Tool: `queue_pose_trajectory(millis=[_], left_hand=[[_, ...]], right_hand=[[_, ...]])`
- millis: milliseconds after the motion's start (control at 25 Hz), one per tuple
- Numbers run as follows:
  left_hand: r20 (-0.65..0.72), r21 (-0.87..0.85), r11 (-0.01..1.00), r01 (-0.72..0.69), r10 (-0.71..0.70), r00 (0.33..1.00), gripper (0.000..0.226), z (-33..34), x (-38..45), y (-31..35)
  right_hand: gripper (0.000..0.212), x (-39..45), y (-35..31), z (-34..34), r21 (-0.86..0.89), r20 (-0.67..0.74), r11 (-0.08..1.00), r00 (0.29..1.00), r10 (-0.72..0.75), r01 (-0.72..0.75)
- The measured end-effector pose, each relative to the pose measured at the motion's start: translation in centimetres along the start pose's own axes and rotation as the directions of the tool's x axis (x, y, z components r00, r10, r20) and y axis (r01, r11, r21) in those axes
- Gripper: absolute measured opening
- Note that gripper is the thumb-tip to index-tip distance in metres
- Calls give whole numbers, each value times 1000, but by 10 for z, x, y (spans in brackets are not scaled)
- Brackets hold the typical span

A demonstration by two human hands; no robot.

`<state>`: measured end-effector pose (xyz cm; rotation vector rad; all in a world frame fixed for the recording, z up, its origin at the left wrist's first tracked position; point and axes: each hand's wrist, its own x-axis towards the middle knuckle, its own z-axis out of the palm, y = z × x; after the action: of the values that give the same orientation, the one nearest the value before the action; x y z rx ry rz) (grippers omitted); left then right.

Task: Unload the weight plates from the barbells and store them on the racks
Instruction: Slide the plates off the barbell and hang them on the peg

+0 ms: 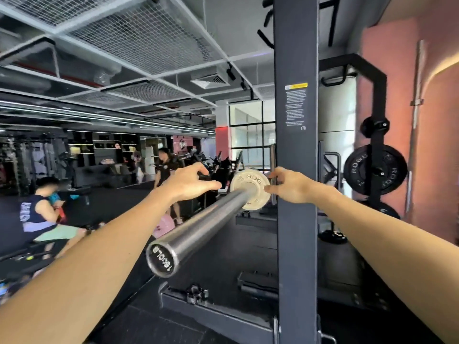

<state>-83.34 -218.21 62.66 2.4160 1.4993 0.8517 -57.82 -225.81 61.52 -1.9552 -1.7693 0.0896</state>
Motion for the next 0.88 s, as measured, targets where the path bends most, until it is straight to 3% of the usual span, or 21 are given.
queue_pose_trajectory(millis=[320, 440, 520, 640, 760, 880], left_hand=[[107, -128, 971, -200, 214, 971, 55, 53, 101, -18], [150, -175, 948, -266, 293, 944, 56, 73, 135, -27], [157, -241, 927, -287, 329, 931, 49, 90, 150, -30], [112, -303, 906, -295, 341, 933, 36, 105, 158, -33], [115, -290, 894, -341, 386, 915, 18, 106, 157, -35], [134, -364, 875, -320, 389, 911, 16, 98, 145, -39]], right_hand=[[54, 47, 6, 28, 40, -90, 971, 967, 239, -236], [37, 81, -4, 44, 89, -119, 954, 948, 295, -285], [27, 96, -8, 57, 105, -134, 944, 936, 325, -312], [44, 102, -16, 75, 174, -203, 922, 904, 377, -346], [32, 93, -17, 81, 184, -289, 914, 869, 401, -360], [33, 72, -22, 78, 282, -270, 901, 874, 403, -328]])
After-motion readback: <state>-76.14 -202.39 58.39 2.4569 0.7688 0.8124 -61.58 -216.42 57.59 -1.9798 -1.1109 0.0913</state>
